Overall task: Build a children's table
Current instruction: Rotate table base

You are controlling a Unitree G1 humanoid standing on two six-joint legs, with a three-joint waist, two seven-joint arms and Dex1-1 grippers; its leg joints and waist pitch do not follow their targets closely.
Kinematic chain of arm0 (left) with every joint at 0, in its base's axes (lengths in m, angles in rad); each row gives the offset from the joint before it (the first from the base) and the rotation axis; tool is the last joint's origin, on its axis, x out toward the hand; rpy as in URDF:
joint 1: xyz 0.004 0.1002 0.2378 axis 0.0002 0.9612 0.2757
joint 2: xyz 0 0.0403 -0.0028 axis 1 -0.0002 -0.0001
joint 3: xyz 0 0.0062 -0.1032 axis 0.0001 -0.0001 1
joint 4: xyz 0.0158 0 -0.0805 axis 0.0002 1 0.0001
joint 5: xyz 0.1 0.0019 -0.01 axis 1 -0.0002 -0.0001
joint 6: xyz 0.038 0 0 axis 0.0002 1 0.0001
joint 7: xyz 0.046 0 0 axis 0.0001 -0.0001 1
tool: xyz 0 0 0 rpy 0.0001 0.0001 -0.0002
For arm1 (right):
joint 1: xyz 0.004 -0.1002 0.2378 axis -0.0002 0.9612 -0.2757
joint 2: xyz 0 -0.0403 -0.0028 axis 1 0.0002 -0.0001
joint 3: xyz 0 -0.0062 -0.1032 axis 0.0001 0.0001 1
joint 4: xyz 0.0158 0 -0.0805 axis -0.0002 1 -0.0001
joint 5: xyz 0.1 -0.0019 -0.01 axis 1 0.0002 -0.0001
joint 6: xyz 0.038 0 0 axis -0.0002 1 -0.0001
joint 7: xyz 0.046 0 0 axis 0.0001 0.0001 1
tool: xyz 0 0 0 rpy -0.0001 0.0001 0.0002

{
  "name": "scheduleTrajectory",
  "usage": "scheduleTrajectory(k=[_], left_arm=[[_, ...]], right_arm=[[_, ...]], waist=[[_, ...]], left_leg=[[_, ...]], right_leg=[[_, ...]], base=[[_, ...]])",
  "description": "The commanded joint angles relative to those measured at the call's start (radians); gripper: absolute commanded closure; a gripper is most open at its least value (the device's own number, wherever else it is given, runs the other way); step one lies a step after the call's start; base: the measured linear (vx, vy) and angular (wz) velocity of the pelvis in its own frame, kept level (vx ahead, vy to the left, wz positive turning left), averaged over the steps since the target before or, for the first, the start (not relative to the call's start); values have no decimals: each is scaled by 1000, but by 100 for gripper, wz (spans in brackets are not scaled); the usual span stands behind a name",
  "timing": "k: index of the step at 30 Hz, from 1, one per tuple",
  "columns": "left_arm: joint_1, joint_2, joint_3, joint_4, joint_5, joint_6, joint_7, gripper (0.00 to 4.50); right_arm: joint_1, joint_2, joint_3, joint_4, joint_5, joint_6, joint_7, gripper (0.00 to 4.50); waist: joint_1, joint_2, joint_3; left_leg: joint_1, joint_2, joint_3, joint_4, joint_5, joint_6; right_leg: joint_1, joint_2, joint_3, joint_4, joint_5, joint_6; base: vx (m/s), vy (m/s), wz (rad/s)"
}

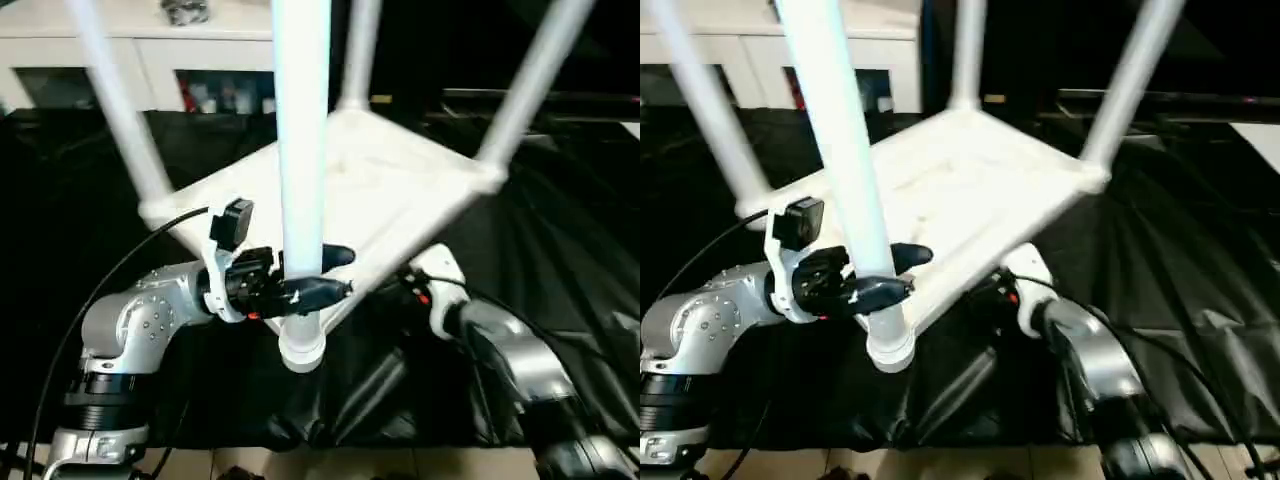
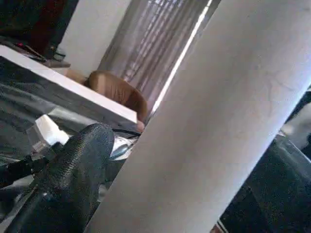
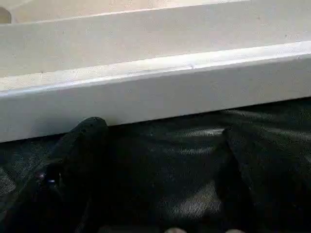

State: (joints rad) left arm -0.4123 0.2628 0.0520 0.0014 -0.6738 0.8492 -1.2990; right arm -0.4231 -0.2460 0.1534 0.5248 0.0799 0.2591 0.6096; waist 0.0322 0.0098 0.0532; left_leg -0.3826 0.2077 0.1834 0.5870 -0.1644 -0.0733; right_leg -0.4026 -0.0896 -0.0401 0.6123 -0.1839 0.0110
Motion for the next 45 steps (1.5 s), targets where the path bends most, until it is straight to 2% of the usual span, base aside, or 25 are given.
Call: scheduleTrajectory(k=[1,2,3,4,5,8,12,14,18,21,24,25,30,32,34,37,38,40,41,42,44,45], left_arm=[[-2,-20,-49,-39,-26,13,13,0],[-9,-26,-49,-33,-27,12,15,0],[-10,-28,-49,-33,-28,13,16,0],[-10,-28,-49,-33,-28,13,16,0],[-17,-35,-52,-26,-24,10,19,0],[-26,-52,-66,-19,-28,3,26,0],[-37,-77,-80,-8,-24,-11,49,0],[-44,-93,-89,2,-16,-24,59,0],[-60,-116,-101,36,18,-67,79,0],[-61,-126,-112,22,7,-55,69,0],[-56,-122,-123,-6,-10,-37,63,0],[-53,-98,-117,-14,-21,-26,50,0],[-37,-29,-86,-28,-44,2,17,0],[-27,-4,-70,-23,-36,-1,17,0],[-22,3,-63,-22,-33,-2,19,0],[-3,24,-44,-25,-34,5,22,0],[25,31,-27,-49,-53,18,41,0],[39,31,-24,-64,-64,23,53,0],[59,30,-19,-88,-85,39,65,0],[78,30,-16,-116,-106,55,75,0],[90,29,-14,-132,-117,66,81,0],[117,32,-9,-172,-147,88,88,0]], right_arm=[[-33,45,49,47,-6,-19,27,5],[-55,61,56,82,-12,-36,38,5],[-61,65,57,93,-14,-42,41,5],[-61,65,57,93,-14,-42,41,5],[-79,80,64,122,-19,-57,50,5],[-115,109,75,194,-29,-96,67,5],[-142,143,72,252,-36,-134,85,5],[-155,158,72,282,-44,-151,83,5],[-179,175,60,342,-57,-184,78,5],[-187,183,59,356,-63,-198,73,5],[-188,177,66,362,-86,-217,56,5],[-177,161,64,350,-94,-226,51,5],[-138,106,37,296,-84,-229,65,5],[-118,76,21,272,-79,-224,65,5],[-111,64,15,265,-78,-224,65,5],[-92,26,-8,244,-77,-220,62,5],[-77,-12,-30,215,-79,-220,58,5],[-71,-27,-40,201,-76,-218,58,5],[-62,-44,-53,177,-70,-213,57,5],[-55,-58,-64,155,-62,-204,62,5],[-51,-68,-69,141,-58,-199,65,5],[-44,-89,-81,117,-49,-184,70,5]], waist=[[6,1,-58],[3,-7,-59],[4,0,-58],[3,0,-57],[2,-6,-59],[-5,-5,-55],[-12,-8,-54],[-15,-9,-51],[-26,-9,-50],[-30,-6,-52],[-32,-3,-53],[-33,-6,-54],[-31,-6,-55],[-25,-5,-58],[-24,-6,-58],[-15,-5,-60],[-12,-13,-61],[-9,-10,-62],[-9,-33,-63],[-2,-27,-63],[6,-24,-64],[3,-49,-64]], left_leg=[[16,8,-3,-75,-305,-11],[15,8,-3,-74,-305,-9],[17,8,-4,-75,-311,-11],[16,8,-4,-76,-313,-13],[16,9,-5,-76,-312,-14],[10,7,-10,-81,-347,-26],[17,7,-13,-81,-388,-29],[23,7,-13,-79,-421,-29],[22,6,-22,-83,-471,-37],[22,8,-24,-85,-476,-37],[22,9,-23,-87,-470,-33],[24,9,-20,-87,-464,-26],[24,7,-17,-85,-442,-14],[30,9,-12,-82,-401,-3],[26,9,-10,-82,-379,1],[29,9,-4,-79,-328,10],[25,10,-5,-78,-303,15],[28,10,-2,-76,-282,21],[24,11,2,-74,-260,28],[23,11,0,-74,-247,30],[24,10,3,-72,-212,39],[20,10,5,-71,-204,45]], right_leg=[[42,-30,24,-82,-302,-204],[43,-30,23,-83,-303,-204],[41,-31,23,-83,-315,-204],[41,-30,23,-83,-318,-202],[42,-30,23,-83,-308,-201],[46,-31,18,-84,-350,-193],[41,-32,18,-89,-389,-182],[34,-31,18,-97,-428,-180],[34,-32,11,-103,-489,-160],[36,-32,9,-102,-452,-170],[37,-30,9,-97,-393,-195],[36,-29,10,-97,-366,-209],[38,-29,12,-95,-357,-214],[37,-28,15,-92,-303,-229],[40,-29,16,-89,-283,-238],[41,-26,17,-84,-218,-256],[47,-28,17,-80,-207,-257],[45,-27,18,-81,-199,-259],[48,-25,18,-80,-185,-256],[52,-28,19,-75,-182,-255],[48,-26,19,-75,-169,-250],[51,-25,19,-76,-163,-246]], base=[[0,0,0],[0,0,0],[0,0,0],[0,0,0],[0,0,0],[0,0,0],[0,0,0],[0,0,0],[0,0,0],[0,0,0],[0,0,0],[0,0,0],[0,0,0],[0,0,0],[0,0,0],[0,0,0],[0,0,0],[0,0,0],[0,0,0],[0,0,0],[0,0,0],[0,0,0]])
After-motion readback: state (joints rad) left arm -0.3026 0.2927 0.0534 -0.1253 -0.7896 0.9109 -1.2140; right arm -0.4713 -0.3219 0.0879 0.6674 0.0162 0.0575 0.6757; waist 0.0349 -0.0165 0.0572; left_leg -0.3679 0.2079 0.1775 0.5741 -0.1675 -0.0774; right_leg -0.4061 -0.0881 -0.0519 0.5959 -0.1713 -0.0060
